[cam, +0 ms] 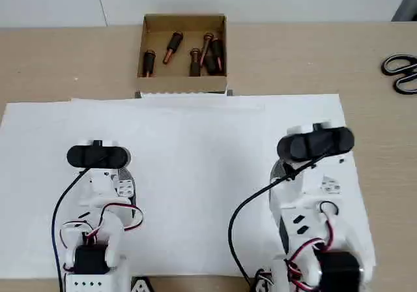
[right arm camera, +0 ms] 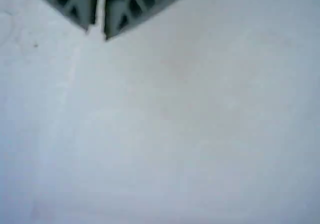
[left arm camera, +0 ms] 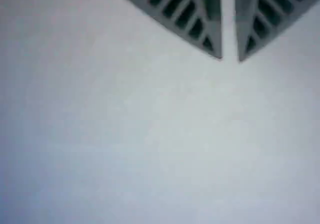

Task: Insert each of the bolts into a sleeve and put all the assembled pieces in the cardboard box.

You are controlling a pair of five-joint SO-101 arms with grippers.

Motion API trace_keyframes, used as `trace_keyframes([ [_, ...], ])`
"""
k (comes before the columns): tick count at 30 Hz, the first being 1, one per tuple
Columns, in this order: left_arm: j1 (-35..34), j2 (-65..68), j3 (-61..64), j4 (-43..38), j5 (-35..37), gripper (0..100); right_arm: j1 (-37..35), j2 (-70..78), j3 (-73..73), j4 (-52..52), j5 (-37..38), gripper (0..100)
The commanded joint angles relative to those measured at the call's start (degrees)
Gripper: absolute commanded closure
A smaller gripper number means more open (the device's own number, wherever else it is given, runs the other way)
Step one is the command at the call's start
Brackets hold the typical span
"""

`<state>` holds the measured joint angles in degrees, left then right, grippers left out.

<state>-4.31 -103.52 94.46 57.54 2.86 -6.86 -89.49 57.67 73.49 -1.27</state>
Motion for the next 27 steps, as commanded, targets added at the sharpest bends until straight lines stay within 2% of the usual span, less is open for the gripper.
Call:
trace_keyframes([
  [1, -0.35, -0.35, -0.22, -0.18, -0.35, 99, 0.75, -8.57, 10.99, -5.49, 4.04, 99.5],
  [4, -0.35, -0.35, -0.22, -0.18, -0.35, 99, 0.84, -15.16, 20.04, -8.84, 7.47, 99.5],
  [14, -0.35, -0.35, -0.22, -0.18, -0.35, 99, 0.84, -13.23, 38.86, -23.25, 8.18, 99.5],
  [20, -0.35, -0.35, -0.22, -0.18, -0.35, 99, 0.84, -13.05, 38.86, -23.08, 3.96, 99.5],
  [27, -0.35, -0.35, -0.22, -0.18, -0.35, 99, 0.84, -13.05, 38.86, -22.99, 3.96, 99.5],
])
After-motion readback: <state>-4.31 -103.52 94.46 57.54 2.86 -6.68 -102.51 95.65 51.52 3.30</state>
